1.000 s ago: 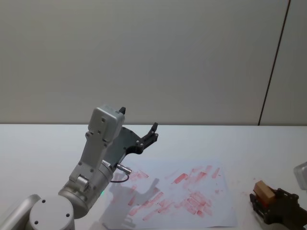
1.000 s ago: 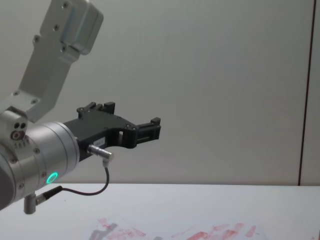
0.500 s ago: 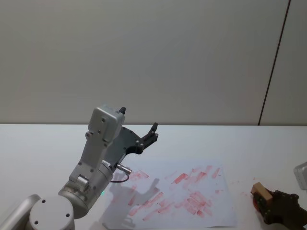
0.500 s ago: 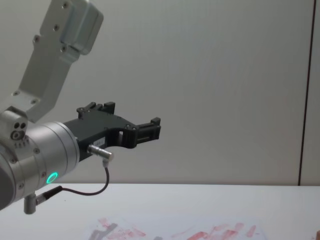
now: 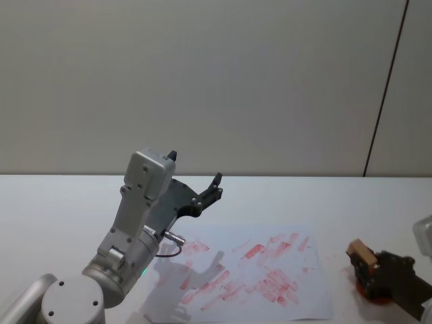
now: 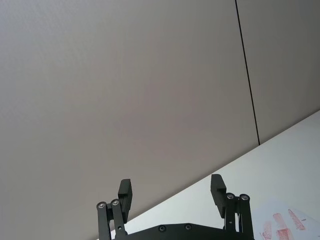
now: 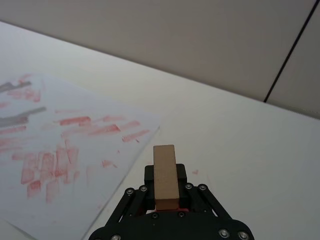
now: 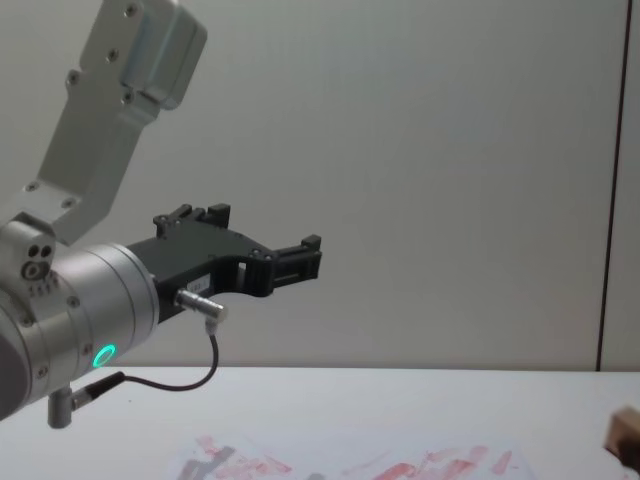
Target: Use the one hand to pick up the stamp and affix it onto the A4 paper.
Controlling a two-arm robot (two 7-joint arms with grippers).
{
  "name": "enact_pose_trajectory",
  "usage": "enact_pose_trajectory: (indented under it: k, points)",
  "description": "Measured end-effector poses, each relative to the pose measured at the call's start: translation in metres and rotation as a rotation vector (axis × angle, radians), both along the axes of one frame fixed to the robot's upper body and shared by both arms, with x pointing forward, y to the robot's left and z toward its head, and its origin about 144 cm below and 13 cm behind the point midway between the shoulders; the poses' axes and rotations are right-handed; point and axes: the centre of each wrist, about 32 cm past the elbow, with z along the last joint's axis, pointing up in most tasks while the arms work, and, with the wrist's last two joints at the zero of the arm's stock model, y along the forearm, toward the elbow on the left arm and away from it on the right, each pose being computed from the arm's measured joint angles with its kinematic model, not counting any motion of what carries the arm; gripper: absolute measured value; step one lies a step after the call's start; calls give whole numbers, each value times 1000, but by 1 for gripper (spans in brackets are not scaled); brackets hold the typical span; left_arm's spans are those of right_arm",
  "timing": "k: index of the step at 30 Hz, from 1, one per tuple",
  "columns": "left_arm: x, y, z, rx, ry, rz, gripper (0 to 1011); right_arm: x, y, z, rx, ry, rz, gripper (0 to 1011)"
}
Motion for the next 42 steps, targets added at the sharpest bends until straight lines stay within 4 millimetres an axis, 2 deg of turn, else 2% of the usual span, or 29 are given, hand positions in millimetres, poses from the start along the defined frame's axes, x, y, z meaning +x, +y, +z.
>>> enact_pose_trajectory:
  k: [11,20,35,42]
  points:
    - [0,0,0,0,0,0,1002,16,19,18,62,-80,101,221]
    - [0,0,0,0,0,0,1003,33,41,27,72,-47,201,221]
    - [0,0,0,0,0,0,1002,57,81,20,-18,104,280,221]
    - [0,0,0,0,0,0,1002,61,92,15,-43,143,290,221]
